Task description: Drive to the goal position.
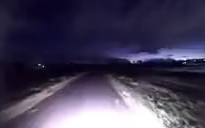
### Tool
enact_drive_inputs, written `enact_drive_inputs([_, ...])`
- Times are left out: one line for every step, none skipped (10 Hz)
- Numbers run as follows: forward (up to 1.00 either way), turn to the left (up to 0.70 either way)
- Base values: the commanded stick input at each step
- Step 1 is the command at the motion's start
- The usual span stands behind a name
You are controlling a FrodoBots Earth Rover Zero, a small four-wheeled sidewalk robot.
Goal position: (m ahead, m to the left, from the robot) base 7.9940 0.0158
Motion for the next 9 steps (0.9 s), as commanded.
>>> enact_drive_inputs([0.70, 0.00])
enact_drive_inputs([0.70, 0.00])
enact_drive_inputs([0.70, 0.00])
enact_drive_inputs([0.70, 0.00])
enact_drive_inputs([0.70, 0.00])
enact_drive_inputs([0.70, 0.00])
enact_drive_inputs([0.70, 0.00])
enact_drive_inputs([0.70, 0.00])
enact_drive_inputs([0.70, 0.00])
